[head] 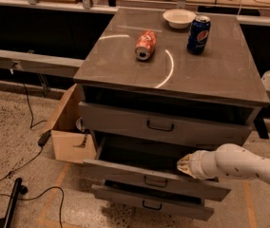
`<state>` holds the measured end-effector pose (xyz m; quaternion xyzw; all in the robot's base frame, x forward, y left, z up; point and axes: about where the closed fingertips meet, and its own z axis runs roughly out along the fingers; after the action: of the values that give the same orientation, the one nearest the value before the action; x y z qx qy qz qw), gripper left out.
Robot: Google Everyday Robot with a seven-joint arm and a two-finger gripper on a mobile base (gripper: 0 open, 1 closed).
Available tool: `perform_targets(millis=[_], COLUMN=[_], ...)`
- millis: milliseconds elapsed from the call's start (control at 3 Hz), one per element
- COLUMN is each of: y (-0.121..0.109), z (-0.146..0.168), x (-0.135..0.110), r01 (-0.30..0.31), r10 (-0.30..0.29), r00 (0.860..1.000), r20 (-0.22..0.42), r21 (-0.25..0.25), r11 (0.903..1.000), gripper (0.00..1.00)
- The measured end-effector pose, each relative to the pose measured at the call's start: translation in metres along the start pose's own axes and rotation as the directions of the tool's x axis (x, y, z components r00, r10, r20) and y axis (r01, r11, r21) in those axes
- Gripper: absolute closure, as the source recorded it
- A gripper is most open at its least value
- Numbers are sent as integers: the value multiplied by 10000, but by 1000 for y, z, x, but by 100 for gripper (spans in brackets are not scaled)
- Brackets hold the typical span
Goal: Open middle drawer
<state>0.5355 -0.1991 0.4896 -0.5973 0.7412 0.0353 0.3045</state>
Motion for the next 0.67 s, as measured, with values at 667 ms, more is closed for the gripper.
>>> perform_targets(millis=[667], y=[1], z=[35], x=[1], r01=[-11], r10=[8], r00=[9998], r20=[-193], r21=[-153], r11=[9999], gripper=[100])
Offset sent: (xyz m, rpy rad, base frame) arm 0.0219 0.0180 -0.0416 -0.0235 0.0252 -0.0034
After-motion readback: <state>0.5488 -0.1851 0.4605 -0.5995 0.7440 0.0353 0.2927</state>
